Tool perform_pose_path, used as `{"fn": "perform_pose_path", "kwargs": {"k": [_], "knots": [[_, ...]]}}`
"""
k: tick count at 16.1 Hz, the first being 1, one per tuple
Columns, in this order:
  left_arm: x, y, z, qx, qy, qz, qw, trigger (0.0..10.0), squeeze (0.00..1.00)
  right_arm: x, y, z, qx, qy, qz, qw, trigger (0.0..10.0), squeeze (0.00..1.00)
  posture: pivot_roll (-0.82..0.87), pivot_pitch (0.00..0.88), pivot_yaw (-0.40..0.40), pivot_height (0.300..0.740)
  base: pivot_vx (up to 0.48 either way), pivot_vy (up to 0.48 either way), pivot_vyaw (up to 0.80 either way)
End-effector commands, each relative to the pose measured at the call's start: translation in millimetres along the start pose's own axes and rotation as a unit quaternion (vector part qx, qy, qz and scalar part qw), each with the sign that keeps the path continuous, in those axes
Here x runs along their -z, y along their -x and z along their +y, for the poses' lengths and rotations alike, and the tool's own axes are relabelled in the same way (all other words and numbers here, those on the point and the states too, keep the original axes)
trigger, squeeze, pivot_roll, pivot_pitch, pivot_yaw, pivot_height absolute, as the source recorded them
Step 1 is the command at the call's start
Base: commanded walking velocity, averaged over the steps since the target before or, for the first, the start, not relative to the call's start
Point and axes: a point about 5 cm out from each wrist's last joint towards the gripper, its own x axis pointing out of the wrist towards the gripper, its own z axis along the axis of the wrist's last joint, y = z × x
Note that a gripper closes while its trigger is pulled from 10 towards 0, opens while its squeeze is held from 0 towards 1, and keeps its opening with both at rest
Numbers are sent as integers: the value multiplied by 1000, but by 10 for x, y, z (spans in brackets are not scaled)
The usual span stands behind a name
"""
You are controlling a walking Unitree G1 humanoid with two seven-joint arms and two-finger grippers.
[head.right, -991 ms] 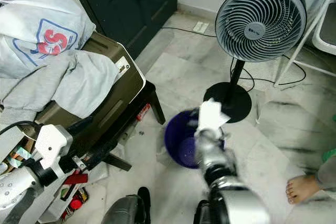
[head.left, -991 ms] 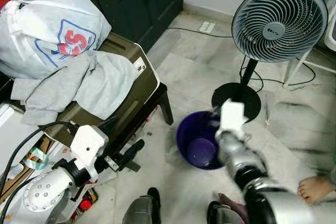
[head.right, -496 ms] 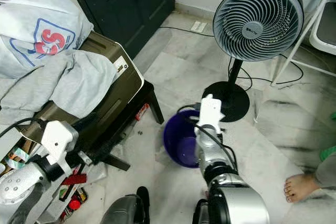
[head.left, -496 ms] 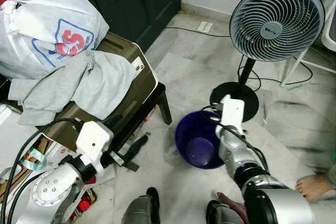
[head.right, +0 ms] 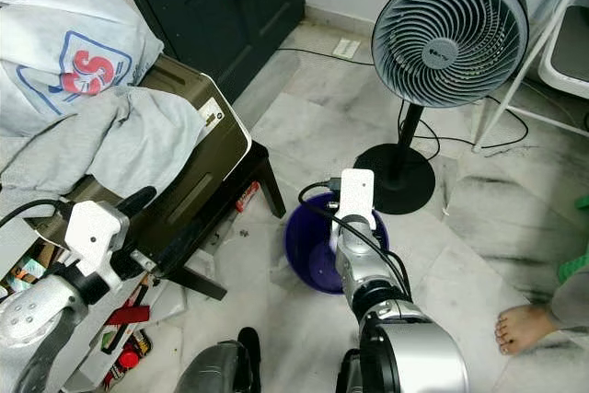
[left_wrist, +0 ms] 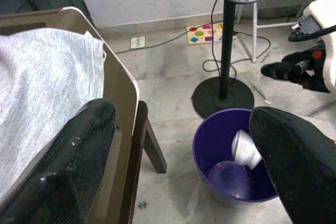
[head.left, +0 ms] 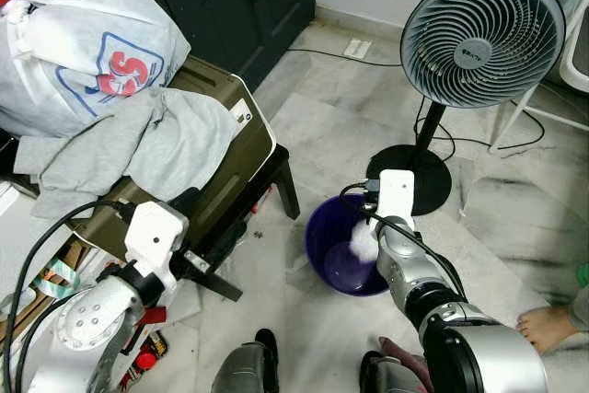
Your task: Clean up the room
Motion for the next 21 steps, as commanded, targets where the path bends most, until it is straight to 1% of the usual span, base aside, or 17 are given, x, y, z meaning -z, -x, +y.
{"fn": "perform_pose_path", "kwargs": {"k": [1,4,6,8,10,11,12,13,15,16,17,18,19,20,21], "knots": [[49,6,10,-5,-4,8,1000,10000,0,46,11,57,-15,13,15,1000,10000,1000,233,225,102,740,0,0,0],[68,-174,-5,-5,-4,-15,1000,10000,0,5,-2,83,-48,39,9,998,10000,1000,177,179,68,740,0,0,0],[74,-277,-24,-11,1,-27,1000,10000,0,-50,-22,51,-57,57,-4,997,10000,1000,143,149,35,740,0,0,0],[84,-330,-8,-28,7,-42,999,10000,0,-148,-31,16,-76,83,-44,993,10000,1000,103,123,10,740,0,0,0],[112,-391,19,-45,8,-54,997,10000,0,-215,-44,-95,-73,69,-66,993,10000,1000,48,93,-1,740,0,0,0],[110,-466,42,-59,9,-59,996,10000,0,-273,-55,-168,-67,64,-80,992,10000,1000,25,73,-2,740,0,0,0],[101,-503,48,-63,9,-63,996,10000,0,-300,-56,-198,-66,62,-89,992,10000,1000,9,56,-3,740,0,0,0],[93,-606,74,-75,5,-67,995,10000,0,-327,-43,-271,-65,61,-108,990,10000,1000,-7,31,-7,740,0,0,0],[78,-656,111,-86,12,-79,993,10000,0,-279,35,-338,-63,69,-137,986,10000,1000,-33,0,-14,740,0,0,0],[86,-656,133,-96,16,-82,992,10000,0,-291,103,-389,-60,88,-163,981,10000,745,-42,0,-19,740,0,0,0],[82,-645,156,-108,17,-85,990,10000,0,-303,162,-422,-62,99,-176,977,10000,565,-49,0,-23,740,0,0,0],[0,-638,181,-123,19,-107,986,10000,0,-313,266,-483,-68,89,-183,977,10000,0,-56,0,-23,740,0,0,0],[-30,-641,186,-126,18,-114,985,10000,0,-310,305,-508,-69,90,-185,976,10000,0,-57,0,-24,740,0,0,0],[-75,-632,188,-131,16,-121,984,10000,0,-300,403,-557,-69,93,-192,975,10000,0,-62,0,-24,740,0,0,0],[-93,-600,183,-134,14,-125,983,10000,0,-305,561,-614,-65,84,-208,972,10000,0,-63,0,-25,740,0,0,0]]}}
